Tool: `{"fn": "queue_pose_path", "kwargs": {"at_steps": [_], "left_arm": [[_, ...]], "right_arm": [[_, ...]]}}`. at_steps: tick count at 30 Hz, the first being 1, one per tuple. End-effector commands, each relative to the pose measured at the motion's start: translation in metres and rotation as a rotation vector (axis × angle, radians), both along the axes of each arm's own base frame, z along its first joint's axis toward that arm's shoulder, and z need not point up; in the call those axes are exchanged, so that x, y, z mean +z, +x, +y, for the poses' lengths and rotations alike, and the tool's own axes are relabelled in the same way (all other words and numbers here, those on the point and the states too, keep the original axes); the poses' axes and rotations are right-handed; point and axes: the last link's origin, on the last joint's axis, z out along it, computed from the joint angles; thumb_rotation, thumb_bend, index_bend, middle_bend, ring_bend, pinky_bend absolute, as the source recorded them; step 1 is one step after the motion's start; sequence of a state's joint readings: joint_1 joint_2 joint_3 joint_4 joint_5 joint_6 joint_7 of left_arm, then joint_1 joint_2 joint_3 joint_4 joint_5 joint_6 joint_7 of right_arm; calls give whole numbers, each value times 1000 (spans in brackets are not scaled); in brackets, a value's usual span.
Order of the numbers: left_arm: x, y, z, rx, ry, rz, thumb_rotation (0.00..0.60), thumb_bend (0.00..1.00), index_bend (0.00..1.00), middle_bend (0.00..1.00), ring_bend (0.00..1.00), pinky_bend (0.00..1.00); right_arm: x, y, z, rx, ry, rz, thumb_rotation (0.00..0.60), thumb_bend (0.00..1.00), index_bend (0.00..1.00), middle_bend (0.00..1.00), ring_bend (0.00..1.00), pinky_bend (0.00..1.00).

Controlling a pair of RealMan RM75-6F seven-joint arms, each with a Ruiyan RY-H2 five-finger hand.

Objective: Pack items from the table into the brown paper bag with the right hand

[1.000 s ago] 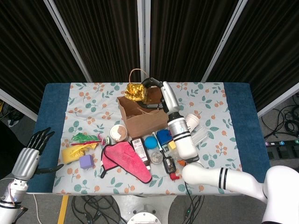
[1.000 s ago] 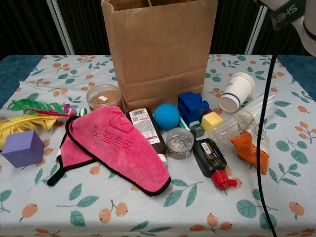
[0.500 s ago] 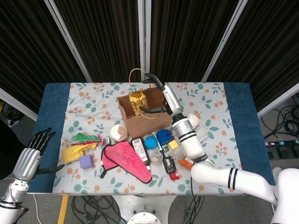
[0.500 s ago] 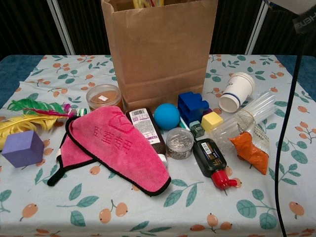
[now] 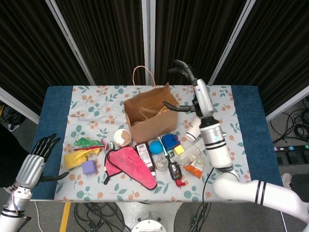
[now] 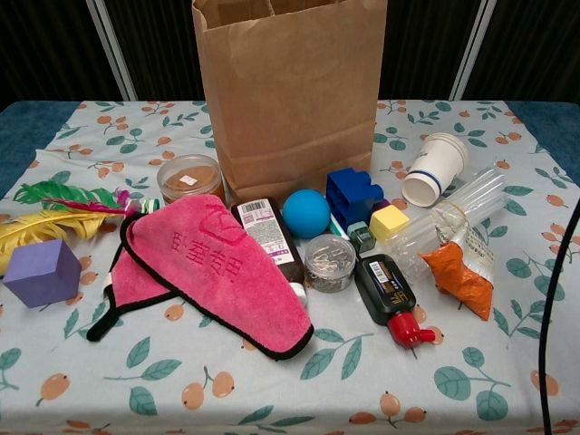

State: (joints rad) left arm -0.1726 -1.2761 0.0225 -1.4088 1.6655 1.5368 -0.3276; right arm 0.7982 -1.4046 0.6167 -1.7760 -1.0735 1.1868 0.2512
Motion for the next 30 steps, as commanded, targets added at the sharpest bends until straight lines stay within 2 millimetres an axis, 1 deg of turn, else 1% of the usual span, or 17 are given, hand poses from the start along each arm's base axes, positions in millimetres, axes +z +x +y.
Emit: {"fn": "queue_pose_path", "kwargs": {"at_steps": [1,3,5,6,8,9,11,12,15,18,24,30], "left_arm": [[-1,0,0,0,-2,-1,444,0,61,67,27,69],[-1,0,-1,0,-5,-1,444,0,61,67,28,69],[-2,0,-1,1,-8,0,442,0,61,66,28,69],[-2,0,-1,1,-10,0,443,0,61,66,28,69],[-3,0,-1,2,-11,-1,444,0,61,67,27,69],[-4,0,-1,3,-12,-1,443,0,61,67,27,69],[-5,0,-1,3,-13,-1,443,0,61,67,28,69],[-5,0,-1,3,-13,-1,442,0,61,66,28,69],[-6,0,-3,3,-12,-1,444,0,61,66,27,69],[-5,0,-5,2,-12,1,442,0,61,67,27,69],[-1,-1,-5,3,-2,8,443,0,61,66,27,69],[-1,-3,-6,4,3,11,442,0,61,67,27,69]], "right_arm": [[37,-42,25,-11,-193,287,600,0,198,308,104,57],[40,-73,38,-29,-216,566,600,0,239,335,129,80],[37,-101,51,-40,-177,800,600,0,266,352,145,98],[34,-119,61,-45,-140,925,600,0,270,354,148,102],[25,-142,75,-44,-74,1072,600,0,270,353,148,103],[16,-155,84,-39,-31,1139,600,0,270,351,148,103],[2,-169,97,-27,33,1194,600,0,270,342,147,103],[-8,-177,105,-22,75,1204,600,0,270,339,146,103],[-33,-191,119,-14,187,1205,600,0,272,324,138,103],[-56,-199,122,-16,272,1168,600,0,260,309,132,104],[-89,-195,119,20,300,1111,600,0,253,304,128,104],[-111,-188,112,41,293,1081,600,0,247,293,114,95]]}}
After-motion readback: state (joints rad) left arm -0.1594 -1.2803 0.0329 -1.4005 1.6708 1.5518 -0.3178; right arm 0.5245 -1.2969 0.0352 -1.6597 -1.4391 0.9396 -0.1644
